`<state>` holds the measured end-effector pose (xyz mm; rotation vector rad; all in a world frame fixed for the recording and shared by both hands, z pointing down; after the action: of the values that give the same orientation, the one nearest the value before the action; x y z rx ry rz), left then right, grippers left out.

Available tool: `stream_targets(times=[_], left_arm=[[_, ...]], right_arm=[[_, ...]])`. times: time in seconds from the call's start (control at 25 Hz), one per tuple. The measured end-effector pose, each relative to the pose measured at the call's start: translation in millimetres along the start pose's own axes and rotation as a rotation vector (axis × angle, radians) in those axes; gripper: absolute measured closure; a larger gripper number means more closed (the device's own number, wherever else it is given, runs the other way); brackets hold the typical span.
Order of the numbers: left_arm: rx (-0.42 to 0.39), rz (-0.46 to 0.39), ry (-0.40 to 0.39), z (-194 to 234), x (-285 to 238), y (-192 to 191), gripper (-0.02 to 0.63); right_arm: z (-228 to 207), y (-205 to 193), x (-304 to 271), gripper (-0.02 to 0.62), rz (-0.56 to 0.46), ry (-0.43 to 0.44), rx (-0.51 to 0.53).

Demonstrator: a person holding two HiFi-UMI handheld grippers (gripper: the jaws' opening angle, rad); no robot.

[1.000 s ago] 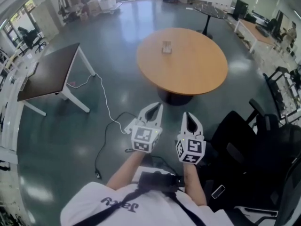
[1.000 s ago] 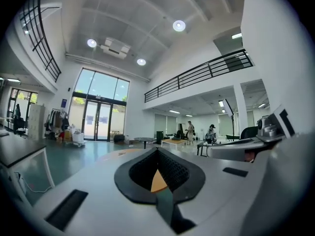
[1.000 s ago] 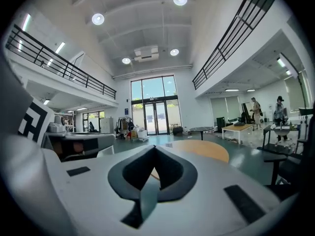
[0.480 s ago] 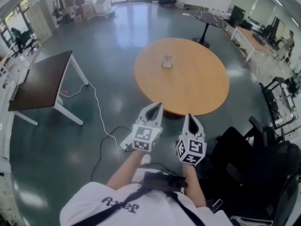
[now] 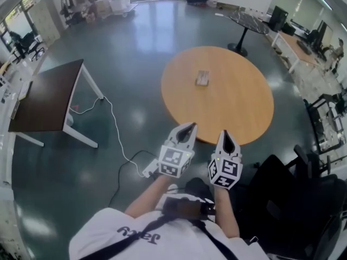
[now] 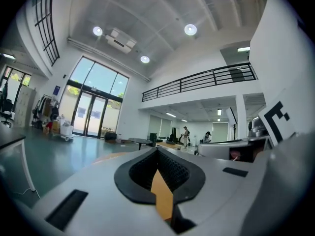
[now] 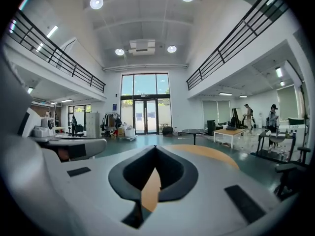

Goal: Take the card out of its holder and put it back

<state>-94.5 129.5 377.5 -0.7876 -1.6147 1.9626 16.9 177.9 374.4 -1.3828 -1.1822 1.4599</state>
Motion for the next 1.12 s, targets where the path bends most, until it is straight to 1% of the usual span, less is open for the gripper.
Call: stream_targets(times=[0.08,0.2,0.28,0.4,0.48,0.56,0.64,0.72,0.8,0.92,1.04,1.12], left_arm=[[0.006,-0.004,-0.002,3.9,-7.9,1.8,0.597],[0.010,-0.013,0.020,18.7,-23.4,8.3,0.597],[0.014,-0.028,0.044,27.7,-34.6,13.1,0.597],[0.015,-0.082,0.096,43.8,-49.6,26.4,0.597],[-0.013,-0.102,0.139,55.9,-64.4,35.7,0.597],[-0.053,-0.113,0.160,63.0,-86.6,45.6,0.597],[-0.076,-0.123,0.177,67.5,-110.2,55.4,0.597],[-0.098,-0.130,0.182,66.3,-131.6,63.2,0.597],[-0.131,-0.144,0.167,59.3,-150.7,68.8,0.597],[-0.150,-0.149,0.177,51.1,-172.1,66.0,0.597],[-0.149,-0.124,0.200,52.3,-185.4,53.2,0.597],[-0.170,-0.087,0.236,59.7,-190.4,38.5,0.597]], right_arm=[[7.1,6.4,-13.4,0.584,-0.004,0.033,0.045],[27.0,9.1,-33.8,0.578,0.002,0.140,0.138],[30.5,8.7,-47.4,0.578,0.004,0.190,0.164],[27.4,17.4,-69.5,0.577,-0.004,0.222,0.190],[21.5,29.8,-88.0,0.577,-0.019,0.227,0.210],[11.8,45.5,-109.2,0.577,-0.050,0.258,0.233],[1.5,59.5,-130.2,0.577,-0.085,0.332,0.227],[-11.9,69.9,-146.3,0.575,-0.123,0.393,0.187],[-28.6,76.5,-160.6,0.577,-0.144,0.385,0.168],[-54.4,74.7,-179.3,0.577,-0.128,0.354,0.150],[-65.7,69.3,-192.7,0.577,-0.118,0.380,0.134],[-64.9,62.1,-201.5,0.577,-0.101,0.411,0.115]])
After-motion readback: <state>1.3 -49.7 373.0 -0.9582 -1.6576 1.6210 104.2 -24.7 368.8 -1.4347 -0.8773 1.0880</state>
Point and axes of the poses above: the fingertips, and each gripper's own axes: x backward along the fingers, z to its left, y out of its top, the point moved 1 cm from there along x, backward along the fingers, and after that the axes turned 6 degrees about z, right-handed, at the moved point
